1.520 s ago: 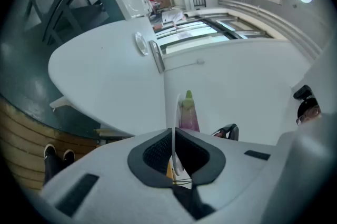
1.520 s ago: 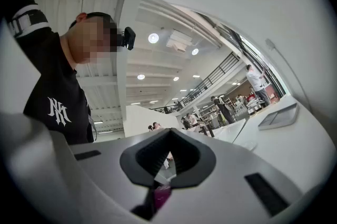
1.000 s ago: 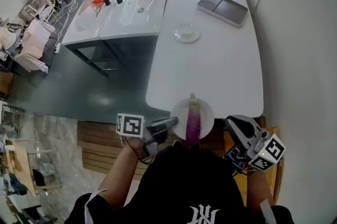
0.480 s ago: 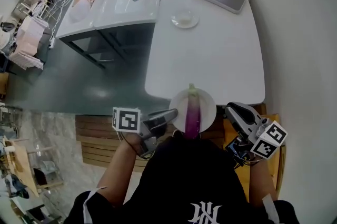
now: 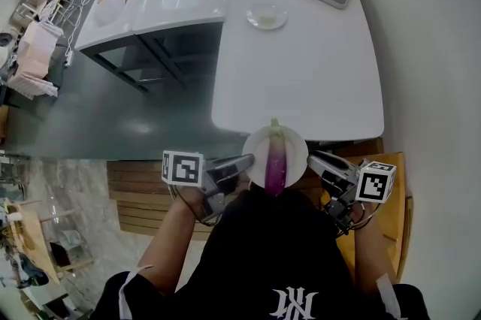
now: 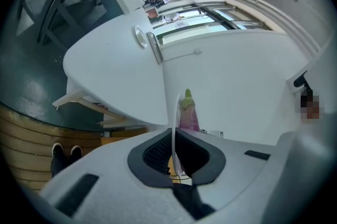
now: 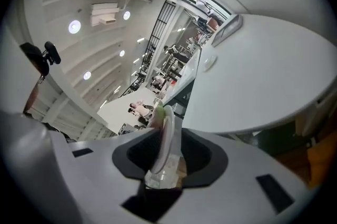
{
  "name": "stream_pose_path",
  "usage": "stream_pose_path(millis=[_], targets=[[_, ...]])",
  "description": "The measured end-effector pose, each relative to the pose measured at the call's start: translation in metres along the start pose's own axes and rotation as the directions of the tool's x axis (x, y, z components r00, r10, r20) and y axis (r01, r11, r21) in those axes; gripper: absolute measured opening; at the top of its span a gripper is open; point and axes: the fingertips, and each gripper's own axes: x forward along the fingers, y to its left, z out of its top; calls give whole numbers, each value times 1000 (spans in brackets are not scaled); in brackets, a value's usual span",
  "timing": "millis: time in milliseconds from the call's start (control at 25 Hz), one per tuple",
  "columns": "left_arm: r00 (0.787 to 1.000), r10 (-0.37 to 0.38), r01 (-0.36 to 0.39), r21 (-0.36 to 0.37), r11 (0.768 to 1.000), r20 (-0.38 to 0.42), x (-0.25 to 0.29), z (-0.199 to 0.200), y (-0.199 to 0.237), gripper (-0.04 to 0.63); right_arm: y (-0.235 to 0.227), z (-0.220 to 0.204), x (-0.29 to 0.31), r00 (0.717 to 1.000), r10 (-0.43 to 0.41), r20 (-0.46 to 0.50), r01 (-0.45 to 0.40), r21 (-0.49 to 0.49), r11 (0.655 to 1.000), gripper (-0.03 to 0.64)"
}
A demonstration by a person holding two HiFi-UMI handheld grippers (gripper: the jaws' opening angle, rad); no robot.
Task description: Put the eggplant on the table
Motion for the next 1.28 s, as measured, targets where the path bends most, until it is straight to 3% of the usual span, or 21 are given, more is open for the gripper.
stream_pose_path(millis=[560, 880, 1280], targets=[[1000, -27, 26, -57, 998, -10, 4, 11, 9, 12, -9, -9, 22, 999, 19, -41, -13, 146, 989, 73], [1000, 13, -13, -78, 997, 1, 47, 45, 19, 12, -46, 37, 21, 997, 53, -54, -42, 191, 981, 19], [999, 13, -7, -117, 993, 50, 101, 90, 13, 14, -86, 104, 11, 989, 140, -45, -122, 287, 950, 8]])
